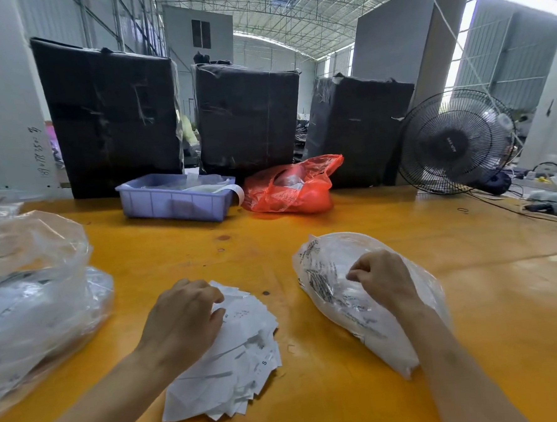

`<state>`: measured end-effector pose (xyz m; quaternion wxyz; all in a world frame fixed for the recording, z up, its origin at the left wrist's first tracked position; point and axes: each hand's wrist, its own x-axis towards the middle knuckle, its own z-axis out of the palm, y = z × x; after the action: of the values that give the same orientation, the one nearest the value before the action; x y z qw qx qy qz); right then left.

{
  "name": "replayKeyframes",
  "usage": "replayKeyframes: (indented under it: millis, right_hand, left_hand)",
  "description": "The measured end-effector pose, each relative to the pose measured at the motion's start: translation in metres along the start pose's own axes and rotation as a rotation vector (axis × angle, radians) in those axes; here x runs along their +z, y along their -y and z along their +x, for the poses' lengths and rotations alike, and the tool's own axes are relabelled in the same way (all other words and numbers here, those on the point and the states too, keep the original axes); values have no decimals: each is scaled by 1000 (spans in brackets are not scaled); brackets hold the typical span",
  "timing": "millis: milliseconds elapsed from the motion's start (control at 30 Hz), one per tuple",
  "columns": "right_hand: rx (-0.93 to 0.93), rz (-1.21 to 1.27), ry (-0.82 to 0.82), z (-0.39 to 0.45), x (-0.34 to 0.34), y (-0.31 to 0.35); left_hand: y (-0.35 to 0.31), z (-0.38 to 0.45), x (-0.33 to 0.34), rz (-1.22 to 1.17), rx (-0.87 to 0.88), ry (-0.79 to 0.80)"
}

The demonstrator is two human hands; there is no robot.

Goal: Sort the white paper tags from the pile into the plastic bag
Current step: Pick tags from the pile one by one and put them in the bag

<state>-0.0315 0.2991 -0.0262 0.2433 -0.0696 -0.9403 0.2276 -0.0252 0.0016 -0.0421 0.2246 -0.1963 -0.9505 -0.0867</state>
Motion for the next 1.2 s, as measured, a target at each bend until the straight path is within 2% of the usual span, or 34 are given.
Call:
replayKeyframes:
  millis: [100,133,267,367,467,567,700,833,900,967,1033,1100,1200]
  right_hand:
    - [26,155,-151,4,-7,5]
    - [38,137,-143,4,-8,5]
    - [133,-221,228,-2,2,-1]
    - [129,-205,146,-4,3,0]
    - [137,-20,44,0,-2,2]
    - [224,234,-61,2,-7,3]
    - [359,786,-102,2,-12,10]
    - [264,827,-227,2,-12,16]
    - [221,891,-221,0,-14,21]
    - [169,1073,-117,-5,-17,32]
    - [88,1188,45,-11,-15,48]
    - [4,1171,197,-21,-8,71]
    - [-119,1049,345,-41,10,102]
  left_hand:
    - [2,0,3,-33,-5,0]
    - [2,0,4,-39,-8,0]
    - [4,-1,7,-61,-22,11]
    - [4,0,8,-74,-25,24]
    - [3,-1,8,-102,-37,24]
    - [2,-1,7,-139,-45,5]
    - [0,-1,6,-228,-73,-31]
    - [-2,-1,4,-323,-89,-70]
    - [-4,-1,4,-395,-90,-94]
    - [-7,-1,0,-542,-118,-107]
    - [-14,1,-8,-855,-208,-50]
    - [-23,3,-16,-1247,-323,113]
    - [-29,4,-25,-1534,-403,357]
